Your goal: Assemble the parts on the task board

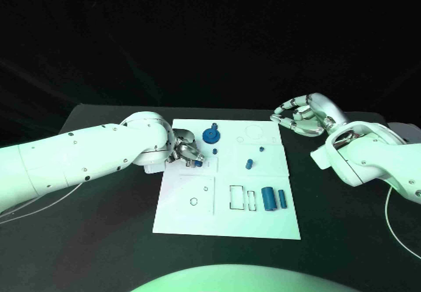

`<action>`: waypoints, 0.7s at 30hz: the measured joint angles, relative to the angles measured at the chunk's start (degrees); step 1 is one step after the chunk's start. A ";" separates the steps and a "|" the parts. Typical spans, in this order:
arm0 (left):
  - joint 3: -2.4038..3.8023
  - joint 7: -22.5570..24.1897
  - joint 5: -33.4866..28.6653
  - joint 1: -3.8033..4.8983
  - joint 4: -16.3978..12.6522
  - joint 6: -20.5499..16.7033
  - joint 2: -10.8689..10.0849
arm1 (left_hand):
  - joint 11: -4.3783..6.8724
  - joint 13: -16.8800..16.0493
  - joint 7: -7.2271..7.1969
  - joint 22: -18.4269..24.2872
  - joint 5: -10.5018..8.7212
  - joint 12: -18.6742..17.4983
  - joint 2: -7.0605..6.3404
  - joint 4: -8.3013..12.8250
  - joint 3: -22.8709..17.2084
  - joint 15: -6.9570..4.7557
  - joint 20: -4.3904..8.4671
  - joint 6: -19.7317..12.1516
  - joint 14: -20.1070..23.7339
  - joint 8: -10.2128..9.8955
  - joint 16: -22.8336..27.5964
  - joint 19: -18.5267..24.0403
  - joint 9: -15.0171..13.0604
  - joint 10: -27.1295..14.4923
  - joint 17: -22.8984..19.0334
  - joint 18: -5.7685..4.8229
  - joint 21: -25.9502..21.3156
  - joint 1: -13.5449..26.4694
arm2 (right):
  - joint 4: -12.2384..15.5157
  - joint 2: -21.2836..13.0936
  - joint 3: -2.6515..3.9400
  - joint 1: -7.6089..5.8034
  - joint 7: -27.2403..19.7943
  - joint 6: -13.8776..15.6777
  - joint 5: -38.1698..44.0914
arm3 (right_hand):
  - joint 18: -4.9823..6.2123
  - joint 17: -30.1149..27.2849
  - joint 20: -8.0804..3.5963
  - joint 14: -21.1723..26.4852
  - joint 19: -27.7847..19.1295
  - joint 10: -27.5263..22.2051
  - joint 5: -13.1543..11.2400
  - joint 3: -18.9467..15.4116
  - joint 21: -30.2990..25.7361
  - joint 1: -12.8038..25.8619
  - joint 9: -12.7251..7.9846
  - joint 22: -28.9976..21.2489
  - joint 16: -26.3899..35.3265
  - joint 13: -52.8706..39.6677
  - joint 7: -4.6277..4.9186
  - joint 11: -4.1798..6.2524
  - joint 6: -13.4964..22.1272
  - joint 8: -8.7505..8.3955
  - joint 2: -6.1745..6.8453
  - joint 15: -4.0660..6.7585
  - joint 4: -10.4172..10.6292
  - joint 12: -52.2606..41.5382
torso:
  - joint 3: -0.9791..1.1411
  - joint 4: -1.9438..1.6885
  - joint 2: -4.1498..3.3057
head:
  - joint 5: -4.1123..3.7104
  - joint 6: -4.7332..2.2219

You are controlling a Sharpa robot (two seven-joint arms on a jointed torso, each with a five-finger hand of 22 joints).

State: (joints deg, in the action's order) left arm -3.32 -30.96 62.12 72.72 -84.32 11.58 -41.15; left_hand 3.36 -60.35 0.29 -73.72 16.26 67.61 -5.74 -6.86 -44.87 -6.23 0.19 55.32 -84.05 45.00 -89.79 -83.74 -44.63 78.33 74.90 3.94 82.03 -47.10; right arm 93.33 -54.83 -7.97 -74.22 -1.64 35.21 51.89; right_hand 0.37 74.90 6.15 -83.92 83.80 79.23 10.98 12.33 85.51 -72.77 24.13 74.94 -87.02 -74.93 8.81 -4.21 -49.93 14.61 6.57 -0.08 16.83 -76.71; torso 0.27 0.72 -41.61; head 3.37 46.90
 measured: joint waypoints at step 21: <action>-0.03 -0.11 -1.03 -0.05 -0.25 -0.67 -0.30 | 0.01 1.44 0.20 0.66 0.01 -1.04 -2.81 1.25 1.25 0.00 0.00 -1.28 0.00 -0.28 0.00 0.00 -0.30 -0.84 0.00 -0.01 0.00 -0.92 | -0.05 0.01 0.00 0.04 0.02 0.01 0.00 | 0.00 0.04 0.00 0.00 0.00 0.00 0.00 -0.17 0.00 0.00 -0.05 -0.01 0.00 0.01 -0.01 0.00 0.40 0.00 0.00 0.00 -0.17 0.00 | -0.02 -0.04 -0.01 | -0.04 0.02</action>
State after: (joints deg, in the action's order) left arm -3.36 -31.07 61.10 72.68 -84.57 10.91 -41.45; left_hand 3.37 -58.91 0.49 -73.06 16.27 66.56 -8.54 -5.61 -43.62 -6.23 0.19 54.04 -84.05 44.72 -89.79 -83.73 -44.93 77.49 74.90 3.93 82.03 -48.01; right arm 93.28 -54.82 -7.97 -74.17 -1.62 35.22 51.88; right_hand 0.37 74.94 6.15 -83.92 83.80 79.23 10.98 12.16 85.52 -72.77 24.07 74.93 -87.02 -74.92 8.80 -4.21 -49.52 14.61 6.57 -0.08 16.66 -76.71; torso 0.25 0.68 -41.62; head 3.33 46.92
